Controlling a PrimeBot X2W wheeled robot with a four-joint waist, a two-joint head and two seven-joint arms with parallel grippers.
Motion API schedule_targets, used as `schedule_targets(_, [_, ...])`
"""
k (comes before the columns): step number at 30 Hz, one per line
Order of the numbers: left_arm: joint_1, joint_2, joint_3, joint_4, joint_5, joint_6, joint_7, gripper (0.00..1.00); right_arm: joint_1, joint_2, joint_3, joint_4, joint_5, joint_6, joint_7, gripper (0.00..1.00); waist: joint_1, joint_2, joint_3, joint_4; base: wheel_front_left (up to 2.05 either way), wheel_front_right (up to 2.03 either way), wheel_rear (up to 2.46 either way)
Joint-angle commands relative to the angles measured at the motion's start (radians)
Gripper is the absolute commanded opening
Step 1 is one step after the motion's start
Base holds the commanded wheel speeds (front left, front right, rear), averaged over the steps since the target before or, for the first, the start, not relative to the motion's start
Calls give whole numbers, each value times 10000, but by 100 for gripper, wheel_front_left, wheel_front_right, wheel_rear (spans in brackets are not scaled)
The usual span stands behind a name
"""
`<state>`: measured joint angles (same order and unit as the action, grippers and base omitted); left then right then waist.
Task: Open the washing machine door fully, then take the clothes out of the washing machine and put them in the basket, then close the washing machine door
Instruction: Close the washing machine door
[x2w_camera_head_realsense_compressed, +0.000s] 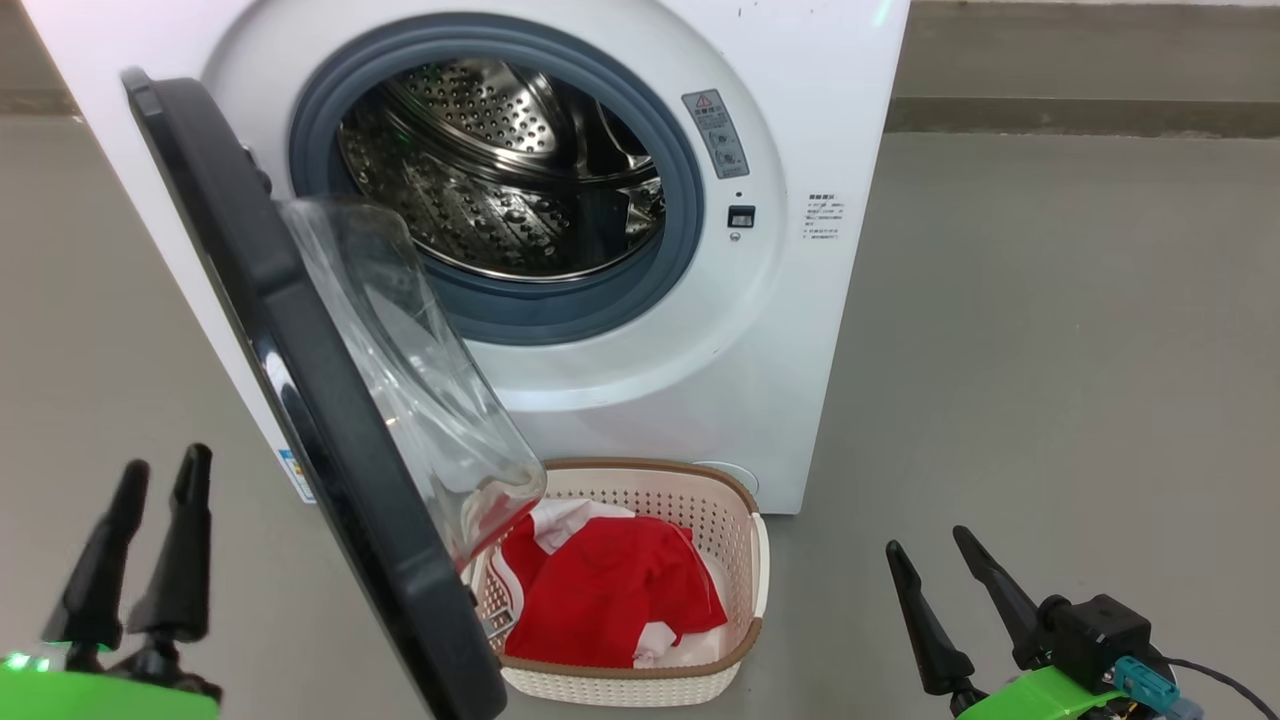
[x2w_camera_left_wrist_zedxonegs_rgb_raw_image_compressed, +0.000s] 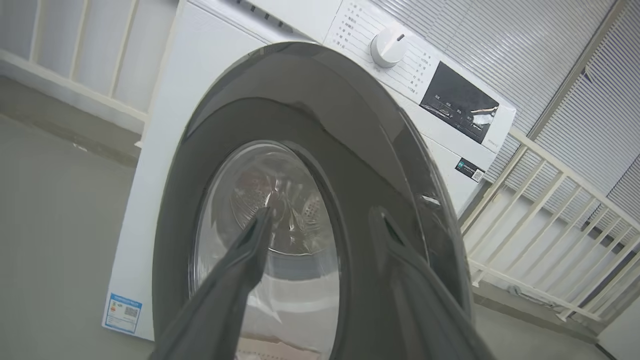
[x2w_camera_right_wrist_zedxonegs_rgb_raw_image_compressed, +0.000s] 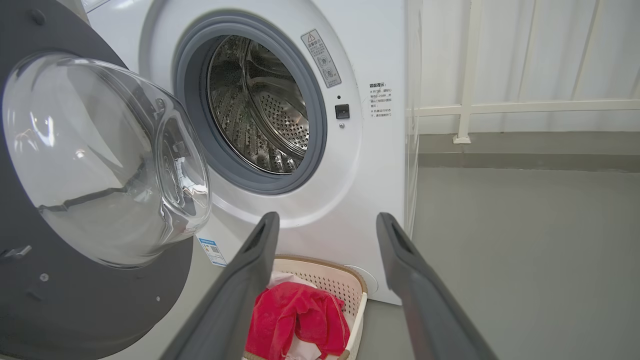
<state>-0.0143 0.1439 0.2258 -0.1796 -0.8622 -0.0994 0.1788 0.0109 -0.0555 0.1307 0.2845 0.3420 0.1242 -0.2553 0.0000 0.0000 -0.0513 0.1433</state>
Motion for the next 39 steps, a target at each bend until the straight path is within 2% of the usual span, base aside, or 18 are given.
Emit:
schedule_targets(1, [-136,365,74,-210,813,-171,-693,100,-466,-33,159,-222,-120,65,-65,100,0,0,8,4,0,0,0])
schedule_targets(8, [294,885,-710,582,3579,-252,-3340,100,-476,-26,169,-223,-170,65,-65,100,0,0,28,44,0,0,0])
schedule_targets(12, [445,942,-960,1121,4618,-102,-4037,100,-518,-21,182,-210,-170,65,-65,100,0,0,28,41,0,0,0])
schedule_targets(22, [937,742,-1255,2167,5590,-142,-4395,100,-500,-10,170,-210,-161,65,-65,100,0,0,-20,6,0,0,0])
schedule_targets(28, [1119,630,-1132,2341,6143,-231,-4402,100,-525,2,187,-228,-182,65,-65,100,0,0,-10,-7,0,0,0])
schedule_targets(34, [1451,138,-1015,2585,6509,-289,-4404,100,-553,14,195,-252,-192,65,-65,100,0,0,5,-37,0,0,0])
schedule_targets(39, [1477,-40,-863,2820,6652,-303,-4404,100,-523,13,142,-255,-244,65,-65,100,0,0,-25,-48,0,0,0])
